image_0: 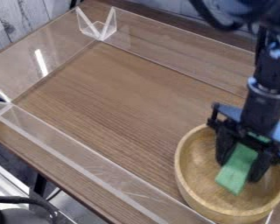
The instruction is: Put the green block in the brown bowl
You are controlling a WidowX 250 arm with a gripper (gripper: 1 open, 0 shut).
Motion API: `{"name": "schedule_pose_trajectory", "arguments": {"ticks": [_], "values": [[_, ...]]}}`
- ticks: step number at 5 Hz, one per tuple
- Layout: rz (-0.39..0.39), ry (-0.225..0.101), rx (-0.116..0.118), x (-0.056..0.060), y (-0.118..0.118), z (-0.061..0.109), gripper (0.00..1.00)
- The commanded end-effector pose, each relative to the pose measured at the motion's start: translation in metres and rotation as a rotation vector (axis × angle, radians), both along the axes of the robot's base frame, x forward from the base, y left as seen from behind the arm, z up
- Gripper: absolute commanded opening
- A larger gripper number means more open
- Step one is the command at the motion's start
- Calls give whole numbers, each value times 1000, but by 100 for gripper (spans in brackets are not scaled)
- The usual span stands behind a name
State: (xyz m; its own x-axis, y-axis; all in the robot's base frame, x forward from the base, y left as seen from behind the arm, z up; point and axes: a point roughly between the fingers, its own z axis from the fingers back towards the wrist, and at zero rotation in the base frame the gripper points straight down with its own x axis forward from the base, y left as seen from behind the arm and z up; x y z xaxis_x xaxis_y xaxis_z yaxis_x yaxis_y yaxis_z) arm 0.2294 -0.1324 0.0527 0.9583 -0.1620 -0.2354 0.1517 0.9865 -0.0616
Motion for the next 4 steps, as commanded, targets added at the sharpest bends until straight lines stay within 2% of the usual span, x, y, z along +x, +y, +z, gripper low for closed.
{"name": "schedule_pose_trajectory", "arguments": {"ticks": [1,4], "values": [[-14,-12,-14,3,-5,-8,0],[-29,-20,-35,-1,-6,-3,0]]}}
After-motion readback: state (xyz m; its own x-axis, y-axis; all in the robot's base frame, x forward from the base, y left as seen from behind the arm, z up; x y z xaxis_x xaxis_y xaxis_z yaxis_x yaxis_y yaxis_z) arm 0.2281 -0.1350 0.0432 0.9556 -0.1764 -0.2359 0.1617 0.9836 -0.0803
